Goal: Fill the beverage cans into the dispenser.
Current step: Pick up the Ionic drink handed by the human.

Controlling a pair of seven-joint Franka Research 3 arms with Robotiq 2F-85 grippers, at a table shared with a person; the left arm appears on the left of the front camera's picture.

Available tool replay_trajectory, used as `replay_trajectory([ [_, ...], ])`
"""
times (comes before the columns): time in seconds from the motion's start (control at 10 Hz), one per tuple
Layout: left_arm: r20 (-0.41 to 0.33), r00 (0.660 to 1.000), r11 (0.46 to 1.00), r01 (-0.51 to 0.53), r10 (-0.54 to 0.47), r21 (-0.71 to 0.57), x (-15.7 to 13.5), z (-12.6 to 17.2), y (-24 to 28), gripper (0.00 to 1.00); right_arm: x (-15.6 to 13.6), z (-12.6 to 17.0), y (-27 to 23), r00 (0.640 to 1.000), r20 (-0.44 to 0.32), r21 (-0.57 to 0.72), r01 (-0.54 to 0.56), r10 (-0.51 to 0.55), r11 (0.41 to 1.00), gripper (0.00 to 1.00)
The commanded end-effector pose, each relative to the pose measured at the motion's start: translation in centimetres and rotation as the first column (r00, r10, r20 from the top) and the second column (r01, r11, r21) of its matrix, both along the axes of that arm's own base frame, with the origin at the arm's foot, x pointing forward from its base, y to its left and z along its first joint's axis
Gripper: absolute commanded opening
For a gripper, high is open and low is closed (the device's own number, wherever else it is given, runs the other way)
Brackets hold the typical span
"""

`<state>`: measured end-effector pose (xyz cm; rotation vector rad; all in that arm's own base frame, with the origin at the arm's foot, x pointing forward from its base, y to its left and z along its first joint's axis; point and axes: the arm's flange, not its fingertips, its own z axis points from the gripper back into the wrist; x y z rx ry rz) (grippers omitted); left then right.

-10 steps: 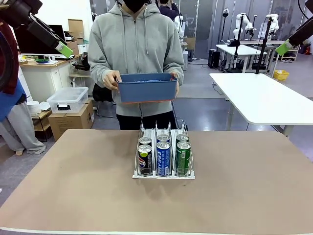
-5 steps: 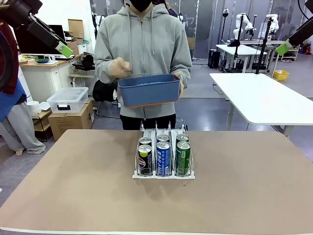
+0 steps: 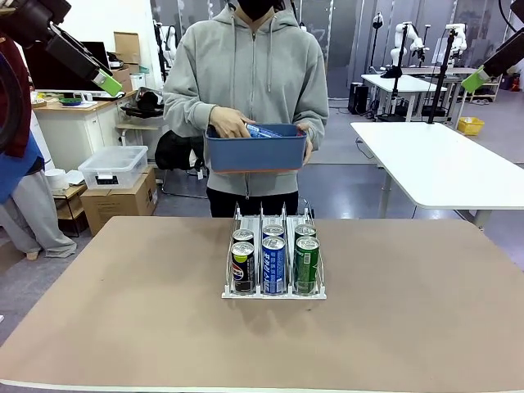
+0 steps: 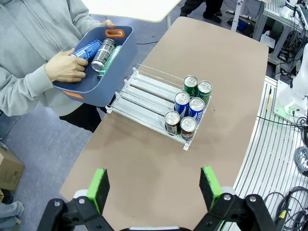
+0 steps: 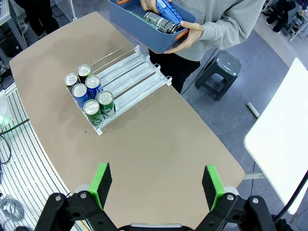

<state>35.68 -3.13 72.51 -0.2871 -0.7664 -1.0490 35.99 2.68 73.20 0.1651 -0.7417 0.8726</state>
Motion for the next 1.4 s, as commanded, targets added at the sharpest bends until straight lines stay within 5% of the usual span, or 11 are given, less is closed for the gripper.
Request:
replay_trajectory([
  [0.0, -0.001, 1.000, 1.000, -0.003, 0.003, 0.003, -0.02, 0.00, -0.01, 1.00, 0.03, -0.07, 0.04, 1.000, -0.001, -0.001, -0.001, 0.001, 1.000, 1.00],
  [1.3, -0.001, 1.000, 1.000, -0.003, 0.003, 0.003, -0.02, 0.00, -0.01, 1.00, 0.03, -0.07, 0.04, 1.000, -0.001, -0.001, -0.001, 0.001, 1.000, 1.00],
])
